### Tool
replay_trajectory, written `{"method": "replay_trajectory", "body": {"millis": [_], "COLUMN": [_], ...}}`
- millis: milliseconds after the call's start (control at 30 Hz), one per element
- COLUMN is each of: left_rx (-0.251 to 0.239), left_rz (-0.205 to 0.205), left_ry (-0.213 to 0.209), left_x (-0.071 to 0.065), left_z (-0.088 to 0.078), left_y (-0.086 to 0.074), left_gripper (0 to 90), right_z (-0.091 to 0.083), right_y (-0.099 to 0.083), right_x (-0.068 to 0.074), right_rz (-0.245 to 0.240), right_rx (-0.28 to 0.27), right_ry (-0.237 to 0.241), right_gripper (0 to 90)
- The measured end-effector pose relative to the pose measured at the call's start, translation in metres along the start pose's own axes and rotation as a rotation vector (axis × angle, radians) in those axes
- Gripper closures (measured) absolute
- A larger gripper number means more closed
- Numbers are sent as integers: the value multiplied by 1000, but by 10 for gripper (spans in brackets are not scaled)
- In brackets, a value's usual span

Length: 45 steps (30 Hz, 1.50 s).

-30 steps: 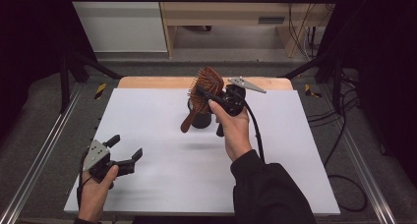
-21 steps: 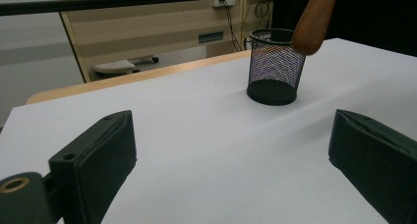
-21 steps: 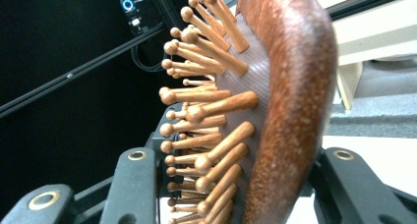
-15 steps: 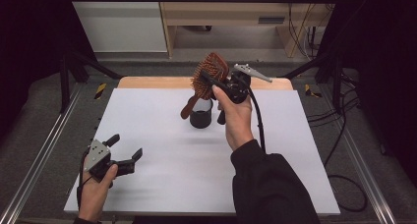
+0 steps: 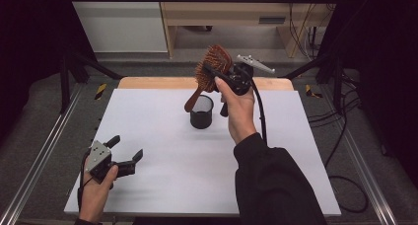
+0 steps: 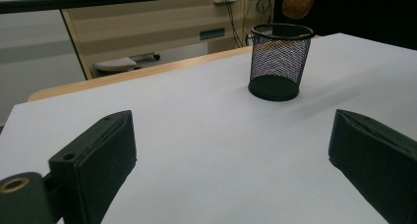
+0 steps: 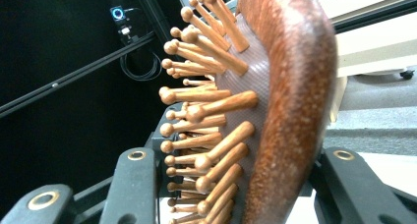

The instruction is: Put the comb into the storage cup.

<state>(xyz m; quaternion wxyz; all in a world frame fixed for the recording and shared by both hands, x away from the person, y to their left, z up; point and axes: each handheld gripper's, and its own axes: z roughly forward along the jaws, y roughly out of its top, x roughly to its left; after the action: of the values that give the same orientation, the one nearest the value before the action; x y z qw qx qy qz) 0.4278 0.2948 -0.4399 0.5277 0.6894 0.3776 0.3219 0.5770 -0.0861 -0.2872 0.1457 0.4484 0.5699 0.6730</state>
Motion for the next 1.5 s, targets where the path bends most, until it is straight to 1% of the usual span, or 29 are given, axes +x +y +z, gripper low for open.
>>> {"method": "replay_trajectory", "body": {"millis": [200,333,400,533,667,733,867,1000,1100,1200,1367,1500], "left_rx": [-5,-8,-8,-11,-12,-11,-14,-15,-16,-16,-22,-21], "left_rz": [1,-2,-1,1,6,4,7,14,14,13,6,11], "left_ry": [-5,-5,-3,-5,-6,-7,-7,-10,-12,-6,-5,-9], "left_x": [0,0,0,1,0,0,0,0,-1,-1,0,-1], "left_z": [0,0,-1,-1,0,0,-1,-1,-1,-1,-1,0], "left_y": [0,1,1,1,1,1,1,1,1,1,1,1], "left_gripper": [43,43,43,43,43,43,43,43,43,42,39,39], "right_z": [4,6,6,6,6,6,7,8,8,8,7,7], "right_y": [4,5,5,7,8,8,8,7,7,7,8,8], "right_x": [-3,-7,-8,-12,-16,-16,-19,-20,-21,-22,-24,-24], "right_rz": [4,-1,-1,-5,-1,-8,-6,-25,-26,-38,-35,-52], "right_rx": [-13,-12,-25,-34,-27,-23,-28,-23,-24,-23,-24,-22], "right_ry": [-13,-24,-23,-38,-45,-52,-56,-76,-79,-87,-84,-90], "right_gripper": [524,523,522,522,521,521,520,520,520,519,518,518]}}
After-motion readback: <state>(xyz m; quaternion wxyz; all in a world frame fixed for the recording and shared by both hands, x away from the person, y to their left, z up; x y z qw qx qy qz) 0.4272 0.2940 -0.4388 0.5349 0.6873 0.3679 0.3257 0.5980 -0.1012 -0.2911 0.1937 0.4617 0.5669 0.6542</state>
